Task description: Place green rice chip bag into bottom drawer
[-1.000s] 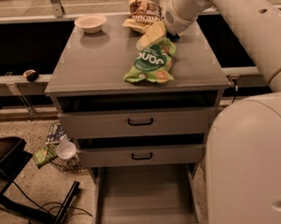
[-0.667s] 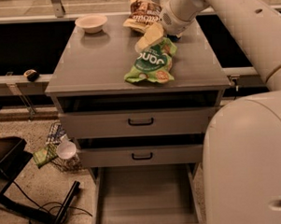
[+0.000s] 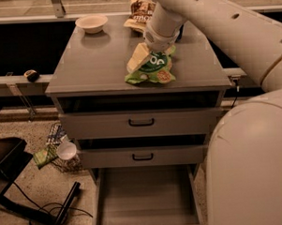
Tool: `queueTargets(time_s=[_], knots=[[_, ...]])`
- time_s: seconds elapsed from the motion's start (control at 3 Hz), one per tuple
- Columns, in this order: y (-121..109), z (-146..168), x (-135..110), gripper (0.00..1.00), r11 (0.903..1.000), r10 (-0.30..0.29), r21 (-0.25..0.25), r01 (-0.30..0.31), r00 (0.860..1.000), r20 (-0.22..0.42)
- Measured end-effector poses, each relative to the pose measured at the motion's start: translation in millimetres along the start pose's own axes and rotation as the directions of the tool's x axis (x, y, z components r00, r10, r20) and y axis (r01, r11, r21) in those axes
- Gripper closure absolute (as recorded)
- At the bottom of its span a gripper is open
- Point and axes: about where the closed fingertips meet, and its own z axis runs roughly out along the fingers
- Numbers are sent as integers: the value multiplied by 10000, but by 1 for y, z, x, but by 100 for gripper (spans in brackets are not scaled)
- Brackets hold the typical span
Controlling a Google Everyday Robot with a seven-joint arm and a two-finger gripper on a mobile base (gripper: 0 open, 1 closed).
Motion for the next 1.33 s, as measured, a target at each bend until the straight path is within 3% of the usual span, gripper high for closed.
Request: queueTargets(time_s=[0.33, 1.0, 1.33], knots=[[3, 11, 12, 39, 10000, 17, -47, -18, 9995, -325], [3, 11, 12, 86, 10000, 16, -47, -18, 9995, -325], [3, 6, 9, 100, 10000, 16, -47, -18, 9995, -325]])
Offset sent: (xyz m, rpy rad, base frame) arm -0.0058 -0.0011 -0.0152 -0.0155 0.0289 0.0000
